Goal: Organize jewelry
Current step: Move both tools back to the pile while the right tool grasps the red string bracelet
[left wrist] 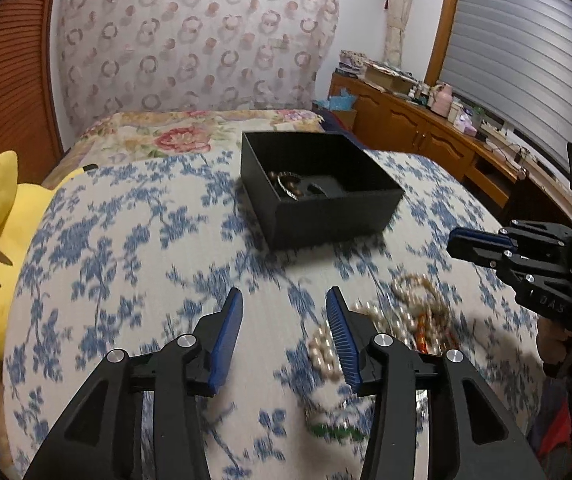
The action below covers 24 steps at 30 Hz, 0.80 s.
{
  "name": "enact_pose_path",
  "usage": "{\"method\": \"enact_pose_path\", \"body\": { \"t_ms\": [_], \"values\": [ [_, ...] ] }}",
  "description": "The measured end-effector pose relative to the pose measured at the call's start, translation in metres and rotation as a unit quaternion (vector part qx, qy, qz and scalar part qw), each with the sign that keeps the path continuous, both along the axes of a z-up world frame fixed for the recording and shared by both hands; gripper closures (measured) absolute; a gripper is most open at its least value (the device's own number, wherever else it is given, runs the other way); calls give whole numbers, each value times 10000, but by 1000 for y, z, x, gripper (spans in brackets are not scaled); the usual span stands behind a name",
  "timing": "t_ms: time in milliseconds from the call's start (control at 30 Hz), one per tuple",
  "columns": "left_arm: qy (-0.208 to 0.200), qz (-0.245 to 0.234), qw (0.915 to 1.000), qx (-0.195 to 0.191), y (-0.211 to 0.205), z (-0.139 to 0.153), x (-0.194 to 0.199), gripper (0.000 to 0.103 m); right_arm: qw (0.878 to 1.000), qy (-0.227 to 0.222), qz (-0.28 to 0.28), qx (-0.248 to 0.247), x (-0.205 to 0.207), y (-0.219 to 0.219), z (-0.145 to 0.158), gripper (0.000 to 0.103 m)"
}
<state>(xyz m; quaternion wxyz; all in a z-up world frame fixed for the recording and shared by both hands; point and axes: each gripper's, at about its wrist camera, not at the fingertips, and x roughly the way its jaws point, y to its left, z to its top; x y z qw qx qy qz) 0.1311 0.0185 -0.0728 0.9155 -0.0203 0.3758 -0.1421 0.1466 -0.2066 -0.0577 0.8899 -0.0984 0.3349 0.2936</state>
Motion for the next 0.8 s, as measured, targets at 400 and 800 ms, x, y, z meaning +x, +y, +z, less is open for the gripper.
{"method": "enact_pose_path", "body": {
  "t_ms": [400, 800],
  "values": [
    [29, 34, 10000, -7, -1, -10, -37, 37, 9987, 389, 299, 108, -54, -1, -26, 79],
    [-24, 50, 10000, 66, -3, -9, -47, 36, 9964, 493, 649, -238, -64, 27, -39, 87]
  ]
}}
